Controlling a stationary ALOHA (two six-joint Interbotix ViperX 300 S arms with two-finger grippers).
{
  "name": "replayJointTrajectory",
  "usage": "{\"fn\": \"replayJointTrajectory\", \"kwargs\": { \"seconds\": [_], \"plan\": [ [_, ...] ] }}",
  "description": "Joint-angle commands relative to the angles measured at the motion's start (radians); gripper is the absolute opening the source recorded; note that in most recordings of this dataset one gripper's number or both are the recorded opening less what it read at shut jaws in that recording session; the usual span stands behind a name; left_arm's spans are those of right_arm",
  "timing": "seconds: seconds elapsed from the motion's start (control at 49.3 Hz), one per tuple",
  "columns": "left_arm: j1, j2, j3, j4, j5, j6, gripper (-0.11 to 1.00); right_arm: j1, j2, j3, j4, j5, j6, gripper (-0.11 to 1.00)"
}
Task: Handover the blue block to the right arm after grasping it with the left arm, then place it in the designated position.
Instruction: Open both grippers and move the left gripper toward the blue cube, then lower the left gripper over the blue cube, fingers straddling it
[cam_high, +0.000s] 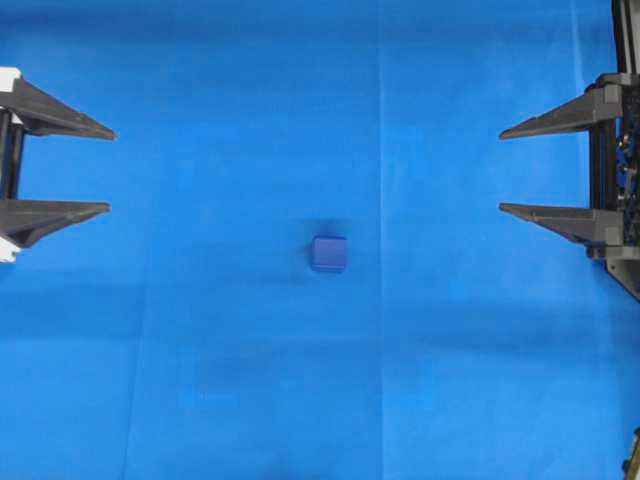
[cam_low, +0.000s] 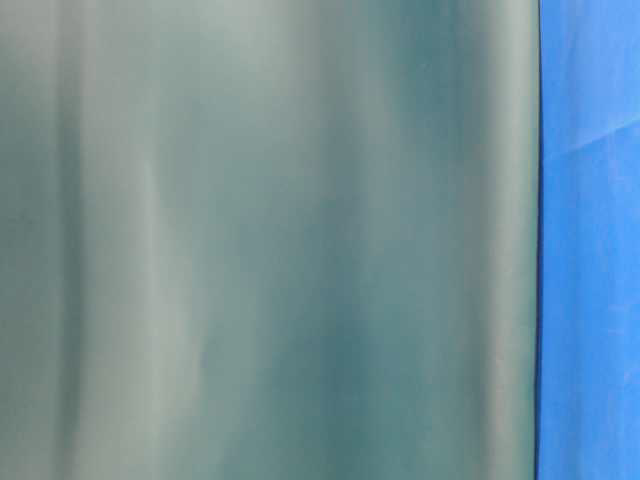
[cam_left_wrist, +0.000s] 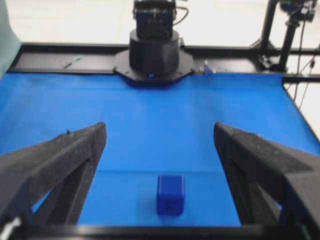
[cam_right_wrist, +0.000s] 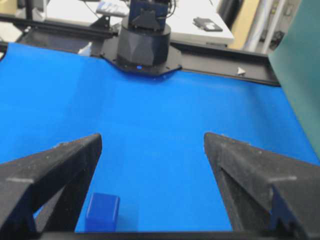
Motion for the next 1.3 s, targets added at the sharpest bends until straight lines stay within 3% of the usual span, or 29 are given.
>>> {"fn": "replayJointTrajectory", "kwargs": {
  "seconds": [0.0,0.284,0.751,0.974,1.278],
  "plan": [
    [0.009,0.072,-0.029,0.0,-0.074,0.005,0.92,-0.003,0.008,-0.028,0.003,-0.008,0.002,0.95],
    [0.012,0.365,-0.166,0.0,-0.206,0.009,0.92,-0.005,0.008,-0.028,0.003,-0.008,0.002,0.95],
    [0.012,0.746,-0.523,0.0,-0.201,-0.006,0.92,-0.003,0.008,-0.026,0.003,-0.009,0.002,0.95],
    [0.011,0.815,-0.618,0.002,-0.147,-0.002,0.92,-0.005,0.008,-0.026,0.003,-0.005,0.002,0.95],
    [-0.003,0.819,-0.641,0.0,-0.064,-0.011,0.92,-0.005,0.009,-0.025,0.003,-0.005,0.002,0.95]
  ]
}}
